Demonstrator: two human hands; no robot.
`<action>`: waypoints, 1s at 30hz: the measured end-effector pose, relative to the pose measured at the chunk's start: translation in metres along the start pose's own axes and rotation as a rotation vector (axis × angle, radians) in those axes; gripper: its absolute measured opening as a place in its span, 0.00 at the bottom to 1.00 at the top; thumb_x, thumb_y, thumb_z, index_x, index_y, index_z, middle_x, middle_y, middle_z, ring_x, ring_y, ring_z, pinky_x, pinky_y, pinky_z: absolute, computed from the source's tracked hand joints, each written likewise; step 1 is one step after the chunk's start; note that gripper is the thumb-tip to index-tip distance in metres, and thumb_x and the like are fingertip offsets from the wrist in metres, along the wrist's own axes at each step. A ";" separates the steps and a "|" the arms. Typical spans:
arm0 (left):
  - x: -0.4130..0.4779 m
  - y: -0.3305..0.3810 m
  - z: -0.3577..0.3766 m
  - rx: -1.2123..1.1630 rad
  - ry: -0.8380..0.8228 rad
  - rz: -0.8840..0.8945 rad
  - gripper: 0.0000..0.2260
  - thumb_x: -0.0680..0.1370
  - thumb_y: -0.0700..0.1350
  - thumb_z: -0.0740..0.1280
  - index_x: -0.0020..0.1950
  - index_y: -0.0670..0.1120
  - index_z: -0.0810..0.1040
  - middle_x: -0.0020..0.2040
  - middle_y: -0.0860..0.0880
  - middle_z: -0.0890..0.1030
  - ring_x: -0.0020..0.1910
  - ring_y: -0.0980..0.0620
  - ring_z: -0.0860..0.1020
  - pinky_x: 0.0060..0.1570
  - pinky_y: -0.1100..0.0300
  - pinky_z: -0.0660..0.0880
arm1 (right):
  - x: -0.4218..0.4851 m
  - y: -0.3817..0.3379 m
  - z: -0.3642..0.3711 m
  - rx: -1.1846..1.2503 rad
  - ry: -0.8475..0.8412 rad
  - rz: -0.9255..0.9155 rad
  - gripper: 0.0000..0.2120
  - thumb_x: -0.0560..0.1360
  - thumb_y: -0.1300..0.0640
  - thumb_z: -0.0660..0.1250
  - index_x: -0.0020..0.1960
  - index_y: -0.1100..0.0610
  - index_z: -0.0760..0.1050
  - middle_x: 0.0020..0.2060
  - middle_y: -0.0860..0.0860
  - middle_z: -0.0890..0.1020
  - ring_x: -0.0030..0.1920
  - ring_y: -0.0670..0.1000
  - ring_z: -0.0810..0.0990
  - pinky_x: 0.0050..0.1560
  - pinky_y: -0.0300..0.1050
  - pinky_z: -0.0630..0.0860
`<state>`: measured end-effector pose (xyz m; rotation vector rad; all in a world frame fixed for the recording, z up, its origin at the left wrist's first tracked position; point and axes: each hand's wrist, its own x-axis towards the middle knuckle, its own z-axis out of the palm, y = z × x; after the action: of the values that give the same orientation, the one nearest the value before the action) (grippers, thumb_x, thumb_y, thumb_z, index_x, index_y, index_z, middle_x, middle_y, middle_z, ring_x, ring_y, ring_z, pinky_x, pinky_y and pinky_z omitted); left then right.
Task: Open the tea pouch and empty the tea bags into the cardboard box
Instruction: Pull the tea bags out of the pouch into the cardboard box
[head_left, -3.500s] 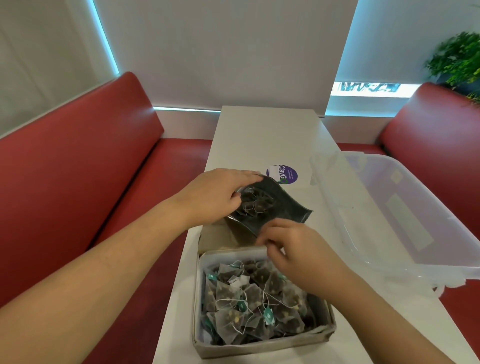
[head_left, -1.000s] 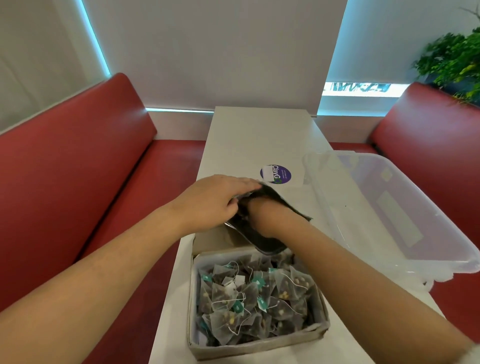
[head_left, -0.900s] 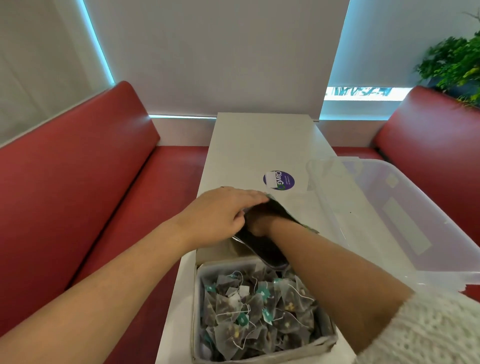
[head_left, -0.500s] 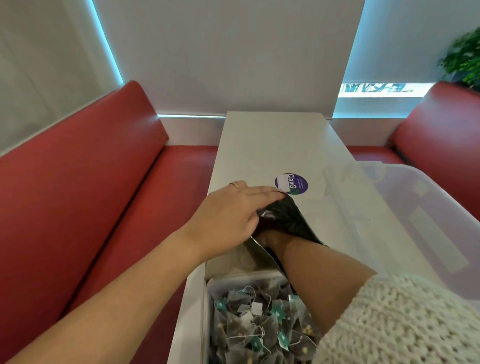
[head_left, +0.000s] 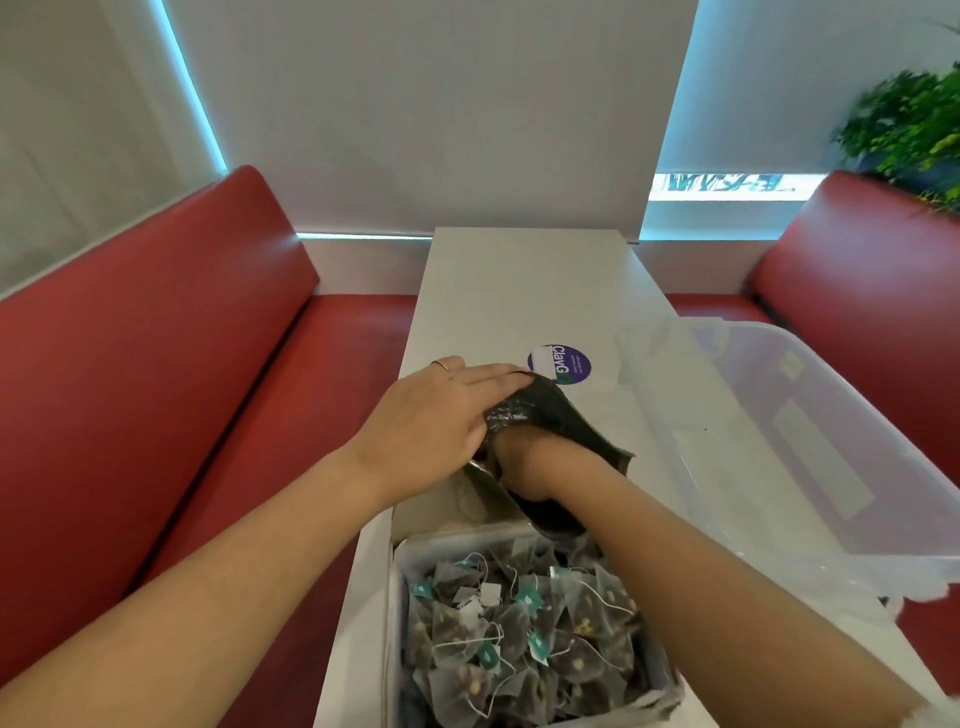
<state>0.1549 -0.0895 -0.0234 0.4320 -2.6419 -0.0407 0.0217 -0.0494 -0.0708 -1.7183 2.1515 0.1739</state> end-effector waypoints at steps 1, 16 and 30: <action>0.000 -0.002 0.001 0.002 -0.006 -0.009 0.27 0.71 0.36 0.62 0.70 0.52 0.71 0.67 0.56 0.76 0.47 0.51 0.75 0.49 0.57 0.77 | -0.017 0.001 -0.006 -0.020 0.001 0.007 0.13 0.78 0.60 0.61 0.61 0.59 0.74 0.57 0.57 0.79 0.53 0.55 0.77 0.57 0.48 0.74; 0.006 -0.015 0.017 0.021 -0.044 -0.072 0.26 0.76 0.37 0.60 0.73 0.52 0.66 0.71 0.55 0.71 0.56 0.48 0.76 0.55 0.53 0.75 | -0.138 0.018 0.086 0.204 0.360 -0.282 0.19 0.76 0.64 0.62 0.64 0.51 0.74 0.58 0.49 0.74 0.55 0.51 0.75 0.55 0.38 0.72; 0.000 -0.012 0.014 -0.010 -0.044 -0.065 0.25 0.76 0.38 0.60 0.73 0.53 0.66 0.71 0.56 0.70 0.61 0.48 0.75 0.59 0.54 0.73 | -0.107 0.028 0.057 0.071 0.576 -0.224 0.26 0.73 0.54 0.68 0.69 0.47 0.65 0.65 0.49 0.69 0.52 0.51 0.78 0.48 0.46 0.79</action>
<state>0.1523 -0.1020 -0.0373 0.5192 -2.6692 -0.0854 0.0267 0.0735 -0.0881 -2.1388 2.2661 -0.5115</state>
